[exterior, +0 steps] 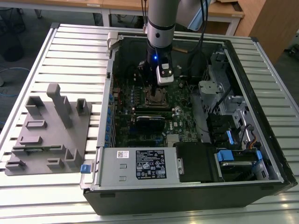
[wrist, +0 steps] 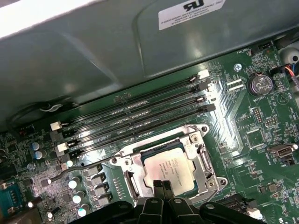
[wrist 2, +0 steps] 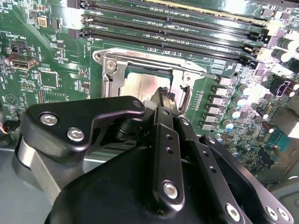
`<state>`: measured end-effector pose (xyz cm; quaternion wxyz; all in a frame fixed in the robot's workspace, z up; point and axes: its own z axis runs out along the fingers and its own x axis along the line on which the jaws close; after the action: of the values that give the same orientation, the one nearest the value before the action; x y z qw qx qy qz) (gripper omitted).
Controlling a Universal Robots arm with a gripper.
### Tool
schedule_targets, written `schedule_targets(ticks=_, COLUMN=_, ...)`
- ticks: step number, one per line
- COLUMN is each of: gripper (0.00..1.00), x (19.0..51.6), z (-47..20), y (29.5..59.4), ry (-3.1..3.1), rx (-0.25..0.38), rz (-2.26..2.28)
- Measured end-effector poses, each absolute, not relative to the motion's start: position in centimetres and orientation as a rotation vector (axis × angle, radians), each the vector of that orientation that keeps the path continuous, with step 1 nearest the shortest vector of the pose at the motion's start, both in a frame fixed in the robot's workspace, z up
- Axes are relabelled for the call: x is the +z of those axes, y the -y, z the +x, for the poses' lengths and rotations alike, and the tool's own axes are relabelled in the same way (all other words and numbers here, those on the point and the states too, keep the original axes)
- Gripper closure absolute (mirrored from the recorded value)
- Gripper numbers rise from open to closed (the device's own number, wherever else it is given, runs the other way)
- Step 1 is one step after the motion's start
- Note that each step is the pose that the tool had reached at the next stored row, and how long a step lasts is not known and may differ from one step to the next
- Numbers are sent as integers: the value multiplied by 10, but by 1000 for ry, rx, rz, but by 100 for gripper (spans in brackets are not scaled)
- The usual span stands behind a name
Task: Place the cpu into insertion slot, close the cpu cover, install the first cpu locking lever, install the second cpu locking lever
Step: 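Close the cpu cover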
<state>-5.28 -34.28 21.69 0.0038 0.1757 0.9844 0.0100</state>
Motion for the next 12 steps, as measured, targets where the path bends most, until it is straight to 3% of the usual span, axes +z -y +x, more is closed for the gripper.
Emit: schedule_targets(ticks=12, gripper=90, x=217, z=-53, y=343, ry=-3090, rx=31, rz=523)
